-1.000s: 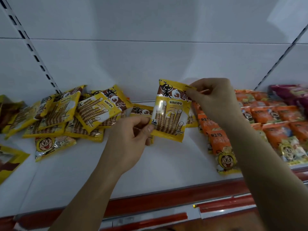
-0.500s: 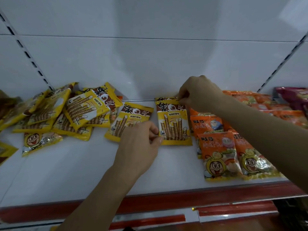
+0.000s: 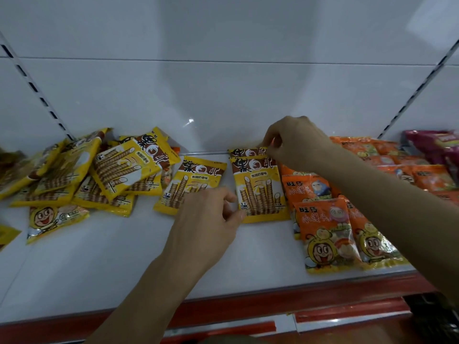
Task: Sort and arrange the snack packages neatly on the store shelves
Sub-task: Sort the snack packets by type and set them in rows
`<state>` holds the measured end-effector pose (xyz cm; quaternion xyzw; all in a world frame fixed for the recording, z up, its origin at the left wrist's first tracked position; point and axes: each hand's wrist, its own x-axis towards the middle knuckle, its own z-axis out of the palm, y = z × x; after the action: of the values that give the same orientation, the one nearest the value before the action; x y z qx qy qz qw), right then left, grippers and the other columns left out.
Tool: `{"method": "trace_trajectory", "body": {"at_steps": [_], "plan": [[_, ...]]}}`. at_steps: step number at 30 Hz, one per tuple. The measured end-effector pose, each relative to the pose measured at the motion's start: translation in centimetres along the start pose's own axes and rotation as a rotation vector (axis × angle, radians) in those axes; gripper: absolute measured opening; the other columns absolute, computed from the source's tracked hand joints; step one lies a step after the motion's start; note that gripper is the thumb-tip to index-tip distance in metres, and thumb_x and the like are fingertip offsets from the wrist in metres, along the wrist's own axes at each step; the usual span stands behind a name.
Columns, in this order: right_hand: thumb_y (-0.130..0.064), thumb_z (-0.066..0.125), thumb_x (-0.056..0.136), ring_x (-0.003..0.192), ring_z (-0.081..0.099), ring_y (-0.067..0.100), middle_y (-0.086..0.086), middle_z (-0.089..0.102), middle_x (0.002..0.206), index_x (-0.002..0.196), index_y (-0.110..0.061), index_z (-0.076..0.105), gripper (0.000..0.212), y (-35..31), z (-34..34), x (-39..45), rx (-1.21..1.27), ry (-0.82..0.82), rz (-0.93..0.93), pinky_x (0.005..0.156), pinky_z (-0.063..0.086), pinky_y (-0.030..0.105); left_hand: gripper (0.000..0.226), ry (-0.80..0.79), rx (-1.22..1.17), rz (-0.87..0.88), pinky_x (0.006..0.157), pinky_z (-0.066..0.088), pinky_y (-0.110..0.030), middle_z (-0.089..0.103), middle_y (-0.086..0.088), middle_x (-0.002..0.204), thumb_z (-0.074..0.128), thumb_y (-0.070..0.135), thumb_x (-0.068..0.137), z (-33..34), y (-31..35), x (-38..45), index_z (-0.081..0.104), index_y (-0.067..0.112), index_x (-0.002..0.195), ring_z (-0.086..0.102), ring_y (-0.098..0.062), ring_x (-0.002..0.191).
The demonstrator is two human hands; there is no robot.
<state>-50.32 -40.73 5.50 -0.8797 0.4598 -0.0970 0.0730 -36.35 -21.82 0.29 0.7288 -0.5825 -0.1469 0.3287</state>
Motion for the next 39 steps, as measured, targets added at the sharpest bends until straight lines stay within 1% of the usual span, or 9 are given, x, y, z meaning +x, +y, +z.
{"method": "trace_trajectory", "body": {"at_steps": [5, 8, 13, 20, 23, 27, 30, 34, 39], "plan": [[-0.019, 0.059, 0.095, 0.083, 0.065, 0.016, -0.003, 0.07, 0.096, 0.105, -0.023, 0.073, 0.019, -4.0, -0.5, -3.1, 0.101, 0.161, -0.021, 0.074, 0.059, 0.037, 0.02, 0.189, 0.085, 0.042, 0.071, 0.054, -0.027, 0.063, 0.011, 0.097, 0.072, 0.029, 0.09, -3.6, -2.3, 0.2, 0.071, 0.024, 0.11, 0.062, -0.004, 0.085], [-0.026, 0.056, 0.095, 0.089, 0.066, 0.02, -0.004, 0.074, 0.096, 0.105, -0.026, 0.073, 0.02, -8.4, 0.6, -4.7, 0.226, 0.122, -0.037, 0.077, 0.057, 0.038, 0.024, 0.084, 0.232, 0.044, 0.085, 0.054, -0.035, 0.062, 0.003, 0.12, 0.069, 0.031, 0.092, -4.7, -4.2, 0.0, 0.071, 0.023, 0.114, 0.062, -0.019, 0.11], [-0.036, 0.05, 0.101, 0.094, 0.061, 0.032, 0.009, 0.064, 0.108, 0.125, -0.019, 0.052, 0.03, -13.3, 4.2, -5.8, 0.048, -0.14, 0.085, 0.068, 0.046, 0.037, 0.022, 0.053, 0.182, 0.073, 0.074, 0.056, -0.03, 0.067, 0.008, 0.106, 0.068, 0.019, 0.093, -6.0, -5.5, -1.4, 0.07, 0.023, 0.114, 0.065, -0.013, 0.093], [-0.031, 0.077, 0.088, 0.088, 0.065, 0.015, -0.003, 0.069, 0.098, 0.146, -0.024, 0.04, 0.07, -13.3, 4.3, -6.2, 0.407, -0.048, 0.18, 0.072, 0.05, 0.029, 0.04, 0.123, 0.19, -0.013, 0.066, 0.042, -0.024, 0.056, 0.006, 0.114, 0.069, 0.037, 0.09, -6.9, -7.5, -2.9, 0.057, 0.024, 0.125, 0.054, -0.011, 0.092], [-0.022, 0.078, 0.087, 0.062, 0.069, 0.014, -0.003, 0.07, 0.08, 0.138, -0.022, 0.053, 0.057, -12.5, 4.9, -7.3, 0.74, 0.027, 0.235, 0.06, 0.057, 0.035, 0.059, 0.083, 0.156, -0.04, 0.067, 0.041, -0.024, 0.062, 0.009, 0.11, 0.067, 0.049, 0.088, -7.2, -8.0, -3.3, 0.046, 0.026, 0.138, 0.061, -0.013, 0.097], [-0.006, 0.069, 0.093, 0.049, 0.062, 0.018, -0.004, 0.062, 0.069, 0.103, -0.019, 0.066, 0.016, -12.2, 4.8, -8.7, 0.954, 0.075, 0.23, 0.048, 0.049, 0.027, 0.043, 0.02, -0.113, -0.056, 0.056, 0.046, -0.016, 0.063, 0.014, 0.074, 0.078, 0.035, 0.085, -7.5, -8.3, -3.4, 0.06, 0.034, 0.124, 0.062, -0.001, 0.074], [-0.008, 0.063, 0.098, 0.046, 0.052, 0.017, 0.006, 0.057, 0.068, 0.101, -0.01, 0.065, 0.004, -12.0, 4.6, -9.3, 1.066, 0.113, 0.26, 0.046, 0.045, 0.029, 0.045, -0.086, -0.443, -0.135, 0.066, 0.054, -0.021, 0.068, 0.007, 0.082, 0.084, 0.031, 0.077, -7.8, -8.9, -3.6, 0.064, 0.036, 0.117, 0.068, -0.008, 0.076], [-0.025, 0.053, 0.105, 0.043, 0.048, 0.017, 0.008, 0.055, 0.058, 0.092, -0.006, 0.061, 0.025, -11.6, 4.7, -10.0, 1.092, 0.225, 0.266, 0.039, 0.037, 0.026, 0.048, -0.178, -0.741, -0.152, 0.072, 0.061, -0.036, 0.073, -0.008, 0.089, 0.083, 0.024, 0.066, -8.3, -8.6, -3.6, 0.07, 0.029, 0.112, 0.073, -0.023, 0.078], [-0.019, 0.068, 0.096, 0.046, 0.051, 0.009, -0.009, 0.056, 0.057, 0.078, -0.008, 0.071, 0.021, -9.3, 3.6, -9.8, 0.919, 0.363, 0.224, 0.045, 0.037, 0.02, 0.04, -0.133, -0.715, -0.152, 0.059, 0.053, -0.023, 0.074, 0.001, 0.083, 0.082, 0.025, 0.061, -7.4, -7.5, -3.7, 0.072, 0.024, 0.099, 0.066, -0.015, 0.061]]}}
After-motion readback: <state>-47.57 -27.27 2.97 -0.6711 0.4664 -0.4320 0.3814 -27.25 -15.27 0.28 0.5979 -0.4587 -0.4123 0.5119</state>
